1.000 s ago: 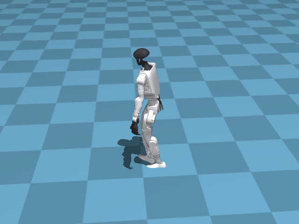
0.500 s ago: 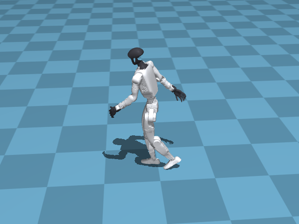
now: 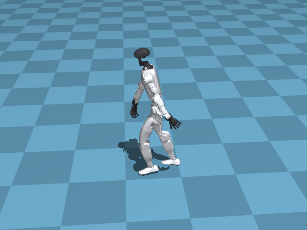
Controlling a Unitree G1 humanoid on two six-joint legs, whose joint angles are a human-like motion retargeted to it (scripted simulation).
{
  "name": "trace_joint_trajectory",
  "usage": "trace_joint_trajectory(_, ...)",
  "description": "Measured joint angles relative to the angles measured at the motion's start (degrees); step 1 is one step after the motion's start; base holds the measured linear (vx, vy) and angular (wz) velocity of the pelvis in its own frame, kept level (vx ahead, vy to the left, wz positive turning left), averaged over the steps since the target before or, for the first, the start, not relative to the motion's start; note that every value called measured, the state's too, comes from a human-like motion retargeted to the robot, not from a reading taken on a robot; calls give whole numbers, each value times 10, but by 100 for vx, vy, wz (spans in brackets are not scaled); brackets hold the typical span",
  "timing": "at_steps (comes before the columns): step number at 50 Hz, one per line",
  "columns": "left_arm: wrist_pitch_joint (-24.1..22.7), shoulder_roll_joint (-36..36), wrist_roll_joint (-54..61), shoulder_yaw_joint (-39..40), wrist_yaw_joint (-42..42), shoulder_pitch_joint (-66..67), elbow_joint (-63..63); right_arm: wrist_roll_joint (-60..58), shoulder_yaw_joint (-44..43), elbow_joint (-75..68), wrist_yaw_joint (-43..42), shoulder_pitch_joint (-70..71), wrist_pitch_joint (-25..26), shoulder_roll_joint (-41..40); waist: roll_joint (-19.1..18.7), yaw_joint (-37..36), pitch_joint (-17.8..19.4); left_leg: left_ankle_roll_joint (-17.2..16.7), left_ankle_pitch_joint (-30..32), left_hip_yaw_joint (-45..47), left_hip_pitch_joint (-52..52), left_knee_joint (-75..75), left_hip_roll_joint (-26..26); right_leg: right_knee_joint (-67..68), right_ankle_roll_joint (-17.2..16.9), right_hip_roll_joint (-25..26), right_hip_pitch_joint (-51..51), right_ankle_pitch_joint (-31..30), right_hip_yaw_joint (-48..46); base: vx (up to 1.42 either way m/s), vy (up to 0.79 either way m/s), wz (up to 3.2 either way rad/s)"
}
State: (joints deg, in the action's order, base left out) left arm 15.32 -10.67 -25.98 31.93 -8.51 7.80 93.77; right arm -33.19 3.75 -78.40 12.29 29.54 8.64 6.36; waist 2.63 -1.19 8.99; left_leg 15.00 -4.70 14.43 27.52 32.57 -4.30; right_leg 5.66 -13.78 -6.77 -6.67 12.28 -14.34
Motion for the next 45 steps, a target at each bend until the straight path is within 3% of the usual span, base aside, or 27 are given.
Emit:
trace_joint_trajectory(6,-41,11,-89,-45,-83,-29,-66,34,24,54,70,21,-29,-51,0,-54,-8,0,-35,-6,2,56,49,-11,-12,23,-6,-75,-35,28,-14,-38)
trace_joint_trajectory(10,-55,17,-74,-90,-71,-58,-105,-17,46,78,86,2,-42,-63,-5,-41,-17,0,-46,-9,-26,45,76,28,-12,48,-5,-122,-38,38,-1,-22)
trace_joint_trajectory(15,-80,8,-46,-146,-40,-107,-126,-102,76,71,52,-56,-34,-58,-39,8,-19,0,-45,-18,-103,-13,111,200,-12,66,29,-159,-77,44,11,-36)
trace_joint_trajectory(18,-74,-5,-39,-176,-21,-154,-119,-188,51,67,29,-100,-7,-31,-54,26,-10,0,-46,-7,-161,-49,122,322,-11,57,75,-66,-102,45,19,-49)
trace_joint_trajectory(20,-70,-18,-39,-189,-10,-187,-116,-212,31,53,8,-127,-1,-8,-44,45,-7,0,-34,6,-185,-79,109,354,-12,52,125,-21,-117,33,2,-25)
trace_joint_trajectory(22,-67,-29,-39,-196,0,-214,-122,-214,9,34,3,-156,7,15,-26,69,1,0,-25,19,-220,-113,86,333,1,52,162,20,-120,34,0,2)
trace_joint_trajectory(25,-70,-40,-31,-205,13,-248,-141,-193,-30,7,0,-200,37,45,-2,104,14,0,-22,31,-270,-157,54,255,50,44,207,73,-120,34,-1,8)
trace_joint_trajectory(27,-76,-44,-23,-204,15,-263,-161,-172,-62,0,-4,-232,52,59,12,119,24,0,-30,48,-305,-174,38,186,98,48,222,57,-88,46,-4,-17)
trace_joint_trajectory(28,-80,-44,-20,-204,13,-270,-172,-159,-80,-3,-2,-248,57,62,19,122,28,0,-33,54,-324,-184,29,161,130,52,226,26,-63,48,-7,-24)
trace_joint_trajectory(30,-89,-45,-15,-209,5,-283,-193,-122,-117,-9,5,-278,64,67,31,128,34,0,-45,58,-357,-198,13,121,159,45,220,-38,-44,48,-10,-5)
trace_joint_trajectory(32,-98,-48,-14,-223,-11,-288,-213,-82,-151,-17,8,-310,63,65,33,137,31,0,-63,51,-384,-197,9,107,158,49,194,-4,-37,64,-21,23)
trace_joint_trajectory(33,-101,-48,-19,-228,-18,-286,-223,-64,-165,-22,10,-327,62,62,33,134,25,0,-73,51,-395,-195,8,114,155,44,177,35,-84,76,-28,1)
trace_joint_trajectory(35,-111,-35,-37,-237,-16,-274,-243,-34,-199,-38,19,-355,66,56,33,116,14,0,-86,54,-415,-184,9,143,139,50,185,51,-9,78,-26,-27)
trace_joint_trajectory(37,-131,-12,-40,-250,7,-256,-253,-14,-229,-51,28,-363,81,54,23,81,14,0,-85,91,-437,-165,18,163,133,48,166,85,-24,73,-4,-75)
trace_joint_trajectory(40,-149,3,-39,-248,9,-216,-251,6,-217,-71,34,-350,88,50,19,78,13,0,-59,134,-464,-114,35,135,129,58,116,100,-14,63,-8,-65)
trace_joint_trajectory(45,-115,16,-93,-204,-29,-168,-211,-8,-179,-76,45,-288,77,27,35,66,29,0,-60,104,-392,145,90,70,114,49,37,100,-18,48,-20,-28)
